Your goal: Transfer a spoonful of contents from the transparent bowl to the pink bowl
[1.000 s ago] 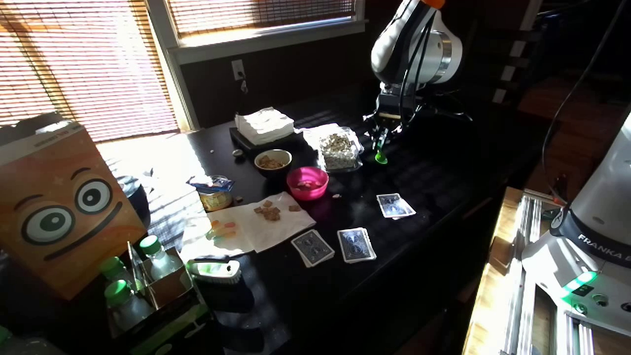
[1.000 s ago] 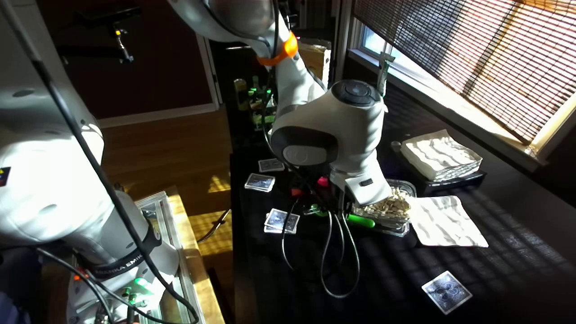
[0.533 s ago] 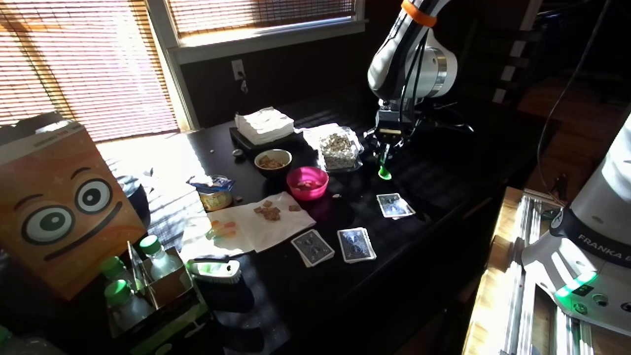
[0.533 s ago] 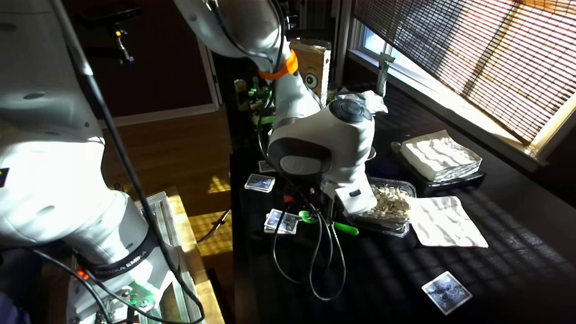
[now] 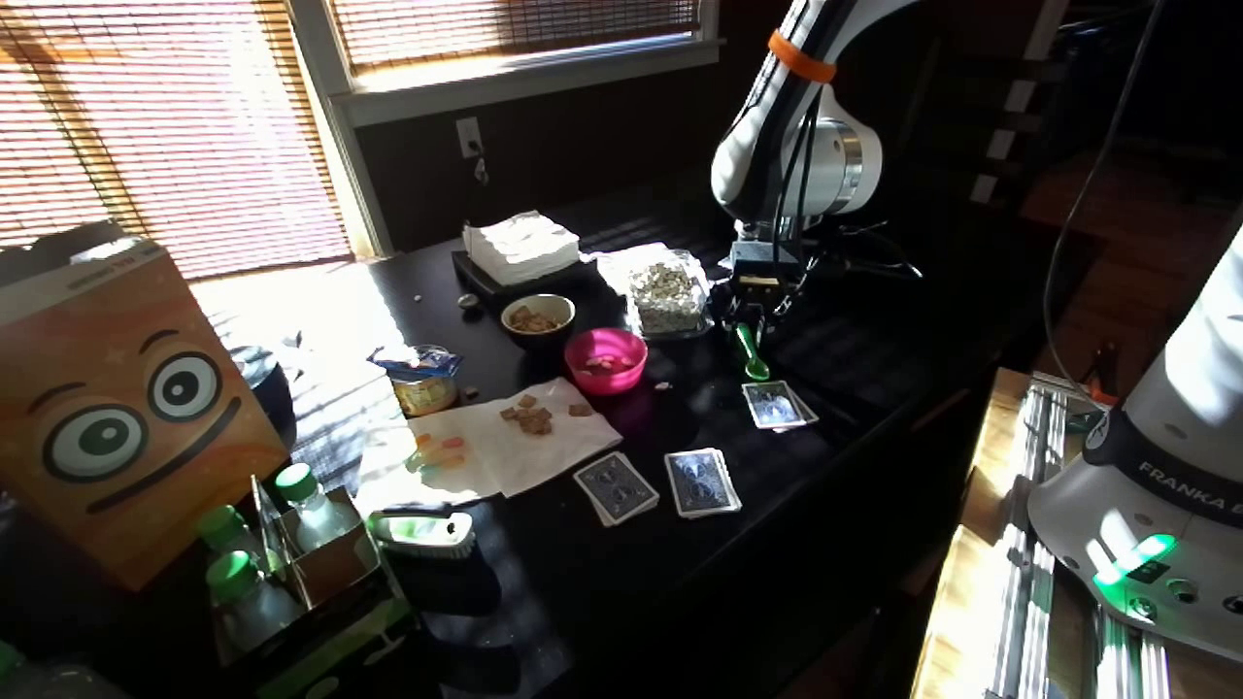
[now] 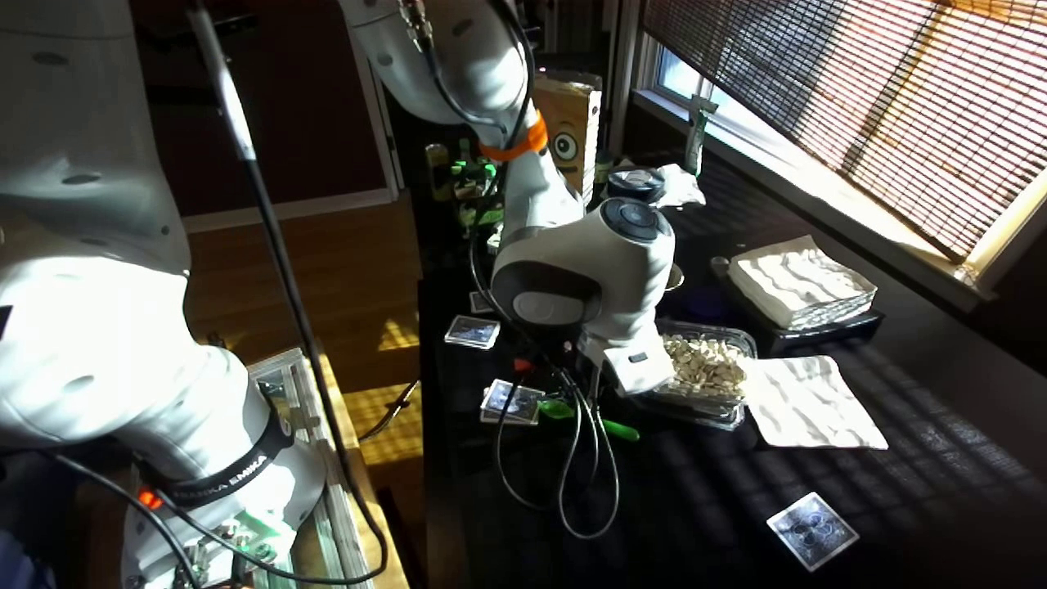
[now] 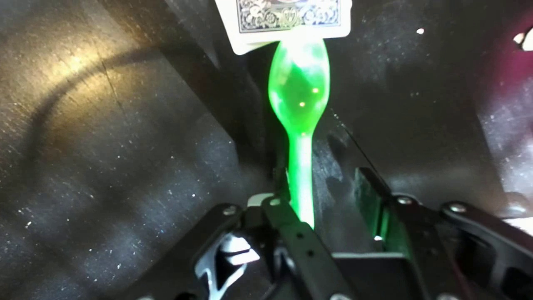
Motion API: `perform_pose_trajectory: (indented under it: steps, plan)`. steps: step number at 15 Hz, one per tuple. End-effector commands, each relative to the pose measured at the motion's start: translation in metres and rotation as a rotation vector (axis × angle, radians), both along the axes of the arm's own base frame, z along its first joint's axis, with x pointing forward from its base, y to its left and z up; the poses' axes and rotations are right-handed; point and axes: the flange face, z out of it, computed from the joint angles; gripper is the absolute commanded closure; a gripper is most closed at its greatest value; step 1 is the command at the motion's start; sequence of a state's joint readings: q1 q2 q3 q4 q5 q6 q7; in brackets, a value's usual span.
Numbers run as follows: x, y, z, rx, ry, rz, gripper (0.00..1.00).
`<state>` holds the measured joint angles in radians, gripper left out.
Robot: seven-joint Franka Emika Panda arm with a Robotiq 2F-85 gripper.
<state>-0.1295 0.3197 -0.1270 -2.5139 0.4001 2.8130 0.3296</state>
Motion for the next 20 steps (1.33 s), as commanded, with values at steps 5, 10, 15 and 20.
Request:
perform_pose_trajectory:
  steps: [5, 10, 15, 20]
  plan:
    - [0.001, 0.006, 0.021, 0.015, -0.031, 0.046, 0.00]
    - [-0.006, 0.009, 0.056, -0.030, -0.111, 0.177, 0.00]
    - [-0.019, 0.006, 0.091, -0.067, -0.148, 0.240, 0.00]
    - [-0.020, 0.012, 0.125, -0.109, -0.188, 0.334, 0.00]
